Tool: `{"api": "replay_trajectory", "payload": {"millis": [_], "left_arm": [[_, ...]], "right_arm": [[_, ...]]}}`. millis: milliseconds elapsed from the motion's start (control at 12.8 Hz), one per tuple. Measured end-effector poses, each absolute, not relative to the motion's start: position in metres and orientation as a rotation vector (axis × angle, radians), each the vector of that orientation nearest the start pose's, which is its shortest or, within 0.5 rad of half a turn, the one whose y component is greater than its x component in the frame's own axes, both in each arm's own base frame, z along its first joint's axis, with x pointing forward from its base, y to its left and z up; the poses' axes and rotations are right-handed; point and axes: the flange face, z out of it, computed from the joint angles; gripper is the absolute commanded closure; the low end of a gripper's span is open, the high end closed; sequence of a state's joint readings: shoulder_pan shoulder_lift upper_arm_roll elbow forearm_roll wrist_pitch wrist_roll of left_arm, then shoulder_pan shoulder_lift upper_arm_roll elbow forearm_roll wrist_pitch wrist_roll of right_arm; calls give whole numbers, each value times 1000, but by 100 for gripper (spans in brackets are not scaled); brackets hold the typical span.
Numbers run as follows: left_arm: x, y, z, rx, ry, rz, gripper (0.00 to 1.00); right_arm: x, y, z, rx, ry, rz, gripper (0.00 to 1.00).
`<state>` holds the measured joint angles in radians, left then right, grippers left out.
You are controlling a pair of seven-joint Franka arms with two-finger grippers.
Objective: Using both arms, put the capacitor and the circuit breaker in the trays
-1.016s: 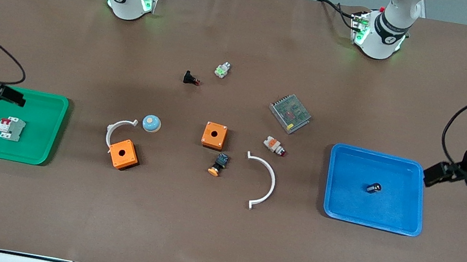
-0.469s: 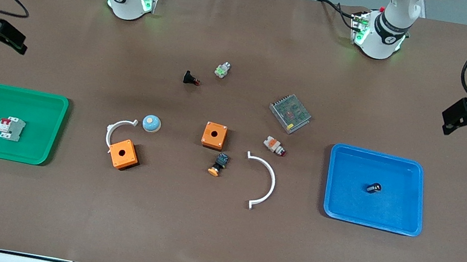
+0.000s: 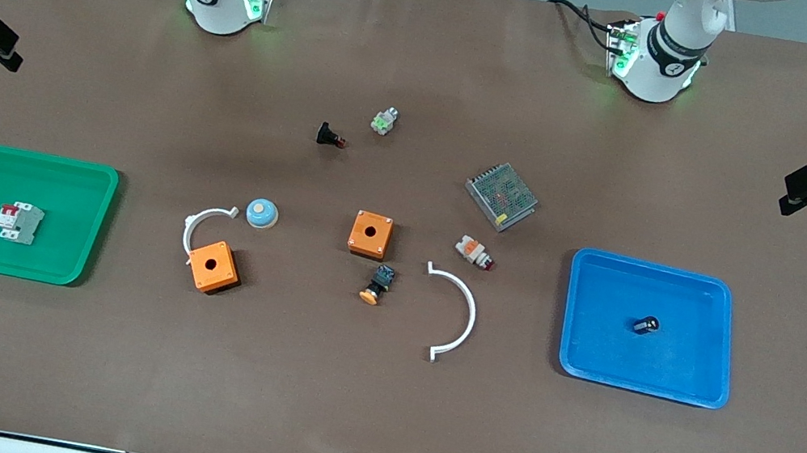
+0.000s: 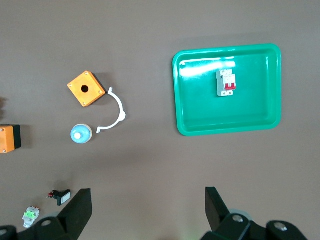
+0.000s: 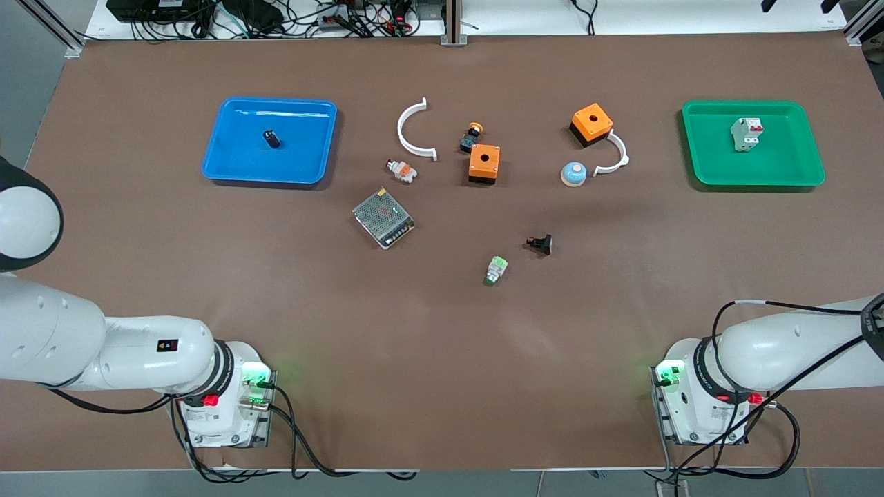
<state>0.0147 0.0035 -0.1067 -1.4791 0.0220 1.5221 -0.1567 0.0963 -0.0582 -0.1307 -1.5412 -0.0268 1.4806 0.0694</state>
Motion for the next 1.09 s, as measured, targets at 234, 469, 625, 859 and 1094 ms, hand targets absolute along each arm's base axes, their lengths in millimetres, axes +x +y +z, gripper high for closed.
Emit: {"api": "replay_trajectory", "payload": {"millis": [234, 469, 625, 859, 1094], "left_arm": [[546, -52, 664, -3123, -93, -71, 0], [544, -56, 660, -3121, -79, -41, 0], [543, -60, 658, -3120, -45, -18, 0], [541, -61, 658, -3119, 51, -11, 0], [541, -56, 659, -3118, 100, -13, 0]], "right_arm": [[526, -38, 664, -3155, 185, -2, 0], [525, -42, 663, -3155, 193, 3, 0], [525, -41, 662, -3155, 189, 6, 0], [525, -39, 662, -3155, 185, 8, 0], [525, -39, 662, -3155, 184, 8, 0]]}}
